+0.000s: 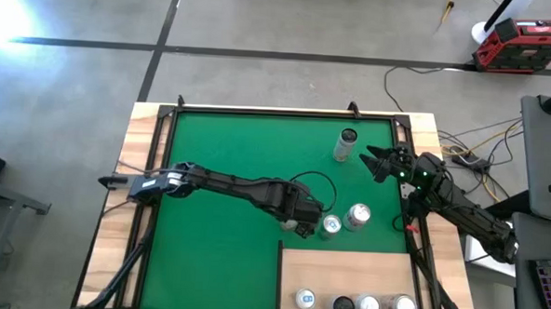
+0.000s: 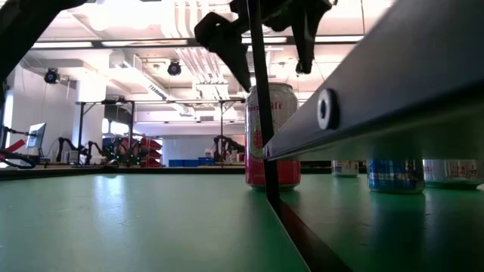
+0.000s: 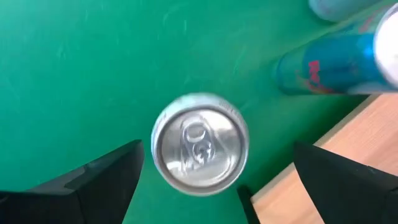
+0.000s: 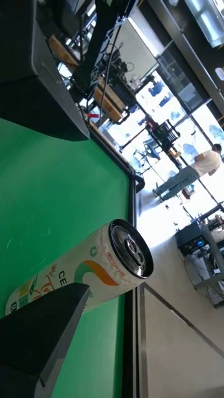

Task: Place canned beverage on shelf
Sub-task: Put the red-silver soda can aligned with the red-silver soda can on the shelf

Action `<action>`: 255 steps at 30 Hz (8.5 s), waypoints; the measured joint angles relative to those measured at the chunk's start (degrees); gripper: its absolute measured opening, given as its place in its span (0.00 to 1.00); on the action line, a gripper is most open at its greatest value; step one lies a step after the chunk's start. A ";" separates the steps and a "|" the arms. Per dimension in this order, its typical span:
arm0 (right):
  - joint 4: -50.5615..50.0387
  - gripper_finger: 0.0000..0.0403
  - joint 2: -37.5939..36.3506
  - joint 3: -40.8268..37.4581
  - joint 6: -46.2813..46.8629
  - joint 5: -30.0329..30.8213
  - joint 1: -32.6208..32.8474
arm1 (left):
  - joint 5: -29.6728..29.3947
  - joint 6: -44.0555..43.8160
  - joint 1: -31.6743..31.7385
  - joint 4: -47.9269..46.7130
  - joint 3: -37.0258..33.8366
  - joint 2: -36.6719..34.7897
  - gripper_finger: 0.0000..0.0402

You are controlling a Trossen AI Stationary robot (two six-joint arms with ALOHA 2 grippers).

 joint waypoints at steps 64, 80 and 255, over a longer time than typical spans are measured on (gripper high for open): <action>-0.04 0.95 0.00 0.00 0.02 0.00 -0.02 | -18.50 48.35 4.07 141.34 -120.04 -58.01 0.94; 0.00 0.95 0.00 0.00 0.01 0.00 0.00 | -17.82 48.97 4.06 124.87 -120.47 -69.79 0.94; -64.58 0.95 45.41 43.84 29.25 -16.63 1.29 | -18.80 57.03 4.11 82.50 -133.47 -125.72 0.94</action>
